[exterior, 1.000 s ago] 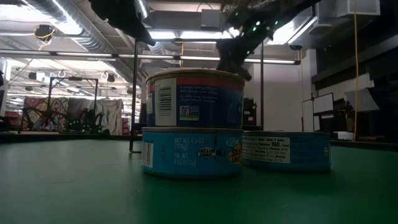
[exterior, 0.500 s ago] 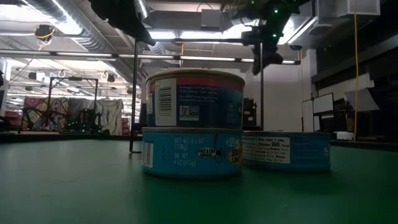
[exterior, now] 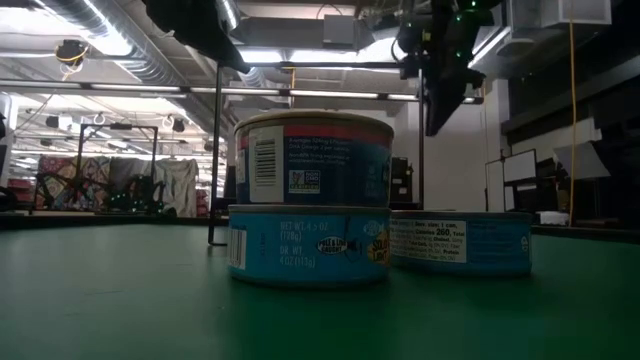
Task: Stack canned seafood by type on shelf
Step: Put the dark blue tuna can on the shelf
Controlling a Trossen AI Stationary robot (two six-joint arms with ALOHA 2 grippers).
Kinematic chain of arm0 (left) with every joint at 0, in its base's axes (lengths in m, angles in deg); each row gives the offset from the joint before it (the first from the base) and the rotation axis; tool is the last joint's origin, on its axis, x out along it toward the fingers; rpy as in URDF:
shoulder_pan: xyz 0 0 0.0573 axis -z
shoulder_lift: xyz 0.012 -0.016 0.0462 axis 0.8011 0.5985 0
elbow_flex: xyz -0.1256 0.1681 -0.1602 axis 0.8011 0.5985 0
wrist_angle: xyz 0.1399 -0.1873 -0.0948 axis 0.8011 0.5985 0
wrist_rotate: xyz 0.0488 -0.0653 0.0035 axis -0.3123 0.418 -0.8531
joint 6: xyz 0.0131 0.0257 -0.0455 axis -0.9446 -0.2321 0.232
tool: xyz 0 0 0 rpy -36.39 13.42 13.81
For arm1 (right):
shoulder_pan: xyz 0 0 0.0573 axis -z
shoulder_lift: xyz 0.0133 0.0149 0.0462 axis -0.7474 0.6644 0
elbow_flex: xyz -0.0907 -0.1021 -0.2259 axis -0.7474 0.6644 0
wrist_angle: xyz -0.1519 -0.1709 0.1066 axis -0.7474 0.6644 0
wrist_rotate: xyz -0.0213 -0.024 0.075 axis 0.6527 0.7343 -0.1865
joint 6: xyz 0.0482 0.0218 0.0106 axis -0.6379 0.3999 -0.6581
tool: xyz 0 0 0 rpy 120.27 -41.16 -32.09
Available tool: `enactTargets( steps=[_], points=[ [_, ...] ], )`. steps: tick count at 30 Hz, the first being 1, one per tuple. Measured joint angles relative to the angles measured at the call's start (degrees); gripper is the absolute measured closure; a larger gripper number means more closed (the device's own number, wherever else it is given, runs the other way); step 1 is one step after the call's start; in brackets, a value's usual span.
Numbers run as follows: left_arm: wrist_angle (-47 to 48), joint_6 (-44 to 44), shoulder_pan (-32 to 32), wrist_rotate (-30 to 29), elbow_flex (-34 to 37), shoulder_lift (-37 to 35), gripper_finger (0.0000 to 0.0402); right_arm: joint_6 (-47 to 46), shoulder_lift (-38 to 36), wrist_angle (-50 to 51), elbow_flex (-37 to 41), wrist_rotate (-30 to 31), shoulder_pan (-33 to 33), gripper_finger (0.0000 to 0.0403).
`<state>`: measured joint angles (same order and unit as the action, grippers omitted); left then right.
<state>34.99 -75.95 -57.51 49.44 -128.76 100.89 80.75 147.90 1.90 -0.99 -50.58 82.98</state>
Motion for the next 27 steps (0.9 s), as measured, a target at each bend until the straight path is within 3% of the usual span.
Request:
enactTargets(
  steps=[10,17,24,27],
  points=[
    [0.0,0.0,0.0,0.0,0.0,0.0,0.0270,0.1,0.0,-4.5,12.7,-0.5,-0.1,0.0326],
    [0.0,0.0,0.0,0.0,0.0,0.0,0.0270,3.2,0.0,-15.2,20.7,6.3,-0.1,0.0326],
    [0.0,0.0,0.0,0.0,0.0,0.0,0.0270,3.1,0.1,-21.0,23.6,7.6,-0.1,0.0324],
    [0.0,0.0,0.0,0.0,0.0,0.0,0.0270,2.5,0.1,-20.9,23.6,7.6,-0.1,0.0305]
  ],
)
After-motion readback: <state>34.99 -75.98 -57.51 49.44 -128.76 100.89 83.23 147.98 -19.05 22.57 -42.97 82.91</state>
